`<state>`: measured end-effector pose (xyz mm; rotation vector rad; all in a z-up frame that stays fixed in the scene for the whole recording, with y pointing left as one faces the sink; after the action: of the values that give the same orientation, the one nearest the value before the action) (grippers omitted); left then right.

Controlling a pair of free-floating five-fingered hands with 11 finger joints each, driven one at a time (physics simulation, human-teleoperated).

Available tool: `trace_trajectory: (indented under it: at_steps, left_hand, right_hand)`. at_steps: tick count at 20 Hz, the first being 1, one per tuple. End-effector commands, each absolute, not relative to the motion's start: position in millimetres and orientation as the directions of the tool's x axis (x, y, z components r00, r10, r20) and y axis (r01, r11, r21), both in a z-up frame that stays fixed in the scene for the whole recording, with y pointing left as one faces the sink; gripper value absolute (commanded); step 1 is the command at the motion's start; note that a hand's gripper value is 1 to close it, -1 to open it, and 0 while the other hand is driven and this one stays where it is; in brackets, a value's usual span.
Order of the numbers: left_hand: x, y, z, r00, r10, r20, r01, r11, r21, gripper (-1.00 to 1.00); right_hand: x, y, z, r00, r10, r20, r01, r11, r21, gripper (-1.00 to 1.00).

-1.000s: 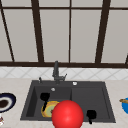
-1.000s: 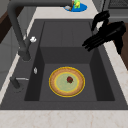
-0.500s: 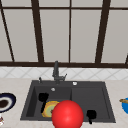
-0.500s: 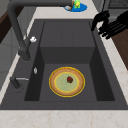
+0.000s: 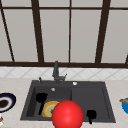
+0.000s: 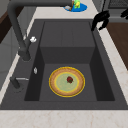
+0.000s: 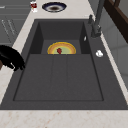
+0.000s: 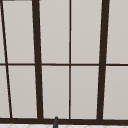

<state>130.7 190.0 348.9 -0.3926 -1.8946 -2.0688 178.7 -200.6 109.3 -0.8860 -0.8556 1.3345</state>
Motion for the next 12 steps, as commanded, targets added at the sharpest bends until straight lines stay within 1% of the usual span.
trace_trajectory:
  at_steps: [1,8,12]
  left_hand:
    - [103.4,184.4,367.2,-0.93,-0.049,0.365,0.368,-0.076,0.927,-1.0]
    - [50.7,165.4,375.4,-0.921,-0.047,0.388,0.39,-0.079,0.917,-1.0]
    - [41.2,167.1,370.8,-0.917,-0.042,0.396,0.398,-0.072,0.915,-1.0]
  right_hand:
    - [178.7,-200.6,109.3,0.053,0.999,0.012,-0.427,0.033,-0.904,0.0]
    - [178.7,-200.6,109.3,0.053,0.999,0.012,-0.427,0.033,-0.904,0.0]
    - [178.7,-200.6,109.3,0.053,0.999,0.012,-0.427,0.033,-0.904,0.0]
